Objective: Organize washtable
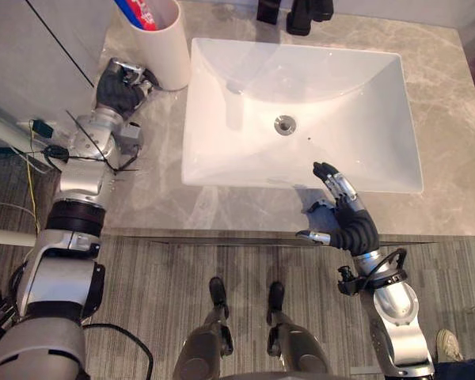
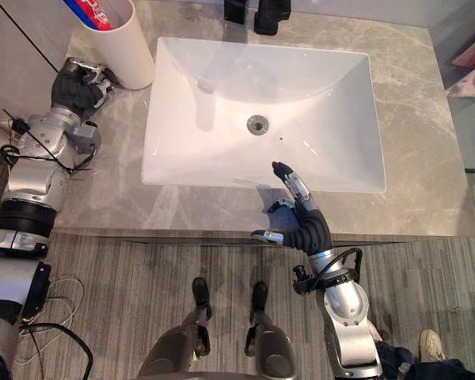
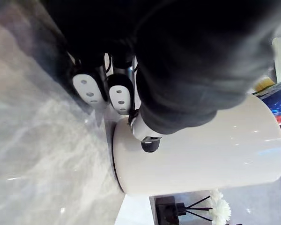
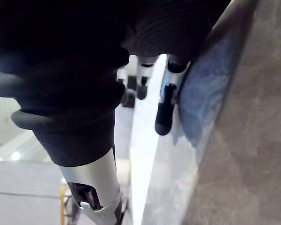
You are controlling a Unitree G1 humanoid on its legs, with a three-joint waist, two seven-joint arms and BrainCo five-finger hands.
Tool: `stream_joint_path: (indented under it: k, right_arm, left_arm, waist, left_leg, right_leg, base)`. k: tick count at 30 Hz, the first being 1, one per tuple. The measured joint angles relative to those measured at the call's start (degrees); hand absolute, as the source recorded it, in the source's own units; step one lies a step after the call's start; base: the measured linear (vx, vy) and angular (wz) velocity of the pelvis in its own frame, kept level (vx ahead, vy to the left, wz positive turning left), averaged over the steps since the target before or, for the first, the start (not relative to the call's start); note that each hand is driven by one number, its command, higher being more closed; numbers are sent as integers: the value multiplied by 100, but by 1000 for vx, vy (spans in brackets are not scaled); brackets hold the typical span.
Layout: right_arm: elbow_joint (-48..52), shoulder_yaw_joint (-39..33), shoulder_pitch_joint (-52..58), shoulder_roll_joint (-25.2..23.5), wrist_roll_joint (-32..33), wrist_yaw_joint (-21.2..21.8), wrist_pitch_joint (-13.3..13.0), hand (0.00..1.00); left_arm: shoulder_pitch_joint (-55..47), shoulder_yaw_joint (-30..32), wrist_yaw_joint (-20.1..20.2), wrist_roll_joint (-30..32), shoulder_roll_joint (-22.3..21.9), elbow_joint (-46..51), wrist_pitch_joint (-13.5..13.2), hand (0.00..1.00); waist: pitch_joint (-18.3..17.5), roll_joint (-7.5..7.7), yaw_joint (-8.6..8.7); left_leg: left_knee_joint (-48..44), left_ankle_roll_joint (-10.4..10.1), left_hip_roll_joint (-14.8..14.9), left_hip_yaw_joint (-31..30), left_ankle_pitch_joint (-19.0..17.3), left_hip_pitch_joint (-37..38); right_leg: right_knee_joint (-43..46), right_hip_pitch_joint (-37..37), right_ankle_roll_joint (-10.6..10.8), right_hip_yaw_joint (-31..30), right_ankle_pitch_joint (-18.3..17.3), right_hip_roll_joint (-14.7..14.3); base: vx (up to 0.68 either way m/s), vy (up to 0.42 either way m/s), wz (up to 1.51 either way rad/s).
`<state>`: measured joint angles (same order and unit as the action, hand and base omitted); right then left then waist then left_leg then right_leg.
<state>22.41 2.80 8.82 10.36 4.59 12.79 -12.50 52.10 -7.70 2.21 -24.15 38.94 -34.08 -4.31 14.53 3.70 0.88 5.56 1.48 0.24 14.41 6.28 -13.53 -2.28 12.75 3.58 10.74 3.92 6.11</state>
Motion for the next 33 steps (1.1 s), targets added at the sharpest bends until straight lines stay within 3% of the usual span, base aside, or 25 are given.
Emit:
stream_joint_path:
  k: [8, 17, 20, 27, 33]
  right_arm:
    - [11, 24, 63, 0, 43, 4, 2, 0]
    - [-298, 183, 32, 1, 53, 5, 13, 0]
    - [-522, 240, -7, 1, 48, 5, 36, 0]
    - [-823, 332, -59, -1, -16, 0, 171, 0]
    - [-935, 397, -60, -22, -24, -3, 180, 0]
  left_arm:
    - [231, -16, 19, 1, 27, -296, 101, 100]
    - [-724, 78, 85, 7, -7, 387, 68, 100]
    - [-1330, 36, 165, 11, -117, 828, 69, 100]
    - [-2188, -202, 405, 11, -487, 1322, 124, 100]
    - [-2254, -342, 400, 10, -615, 1322, 137, 100]
  waist:
    - [1, 3, 1]
    - [-18, -27, 6]
    - [-137, -86, -25]
    - [-550, -403, -41]
    - [-589, -443, -20]
  left_leg:
    - [-2, 0, -3, -16, 0, 53]
    - [-1, -13, -16, -254, -8, 310]
    - [0, -41, -56, -415, -27, 408]
    - [-1, -45, -122, -644, -27, 430]
    - [0, -46, -117, -646, -27, 504]
  right_leg:
    - [-101, -107, -3, 24, 23, -6]
    - [-194, -499, -1, 226, 9, -10]
    - [-170, -660, 43, 369, -59, 20]
    - [-167, -804, 67, 641, -99, 73]
    - [-100, -851, 66, 643, -113, 81]
  base:
    - [50, 16, 1]
    - [36, 7, 11]
    - [26, 29, 28]
    - [25, 30, 19]
    - [0, 3, 1]
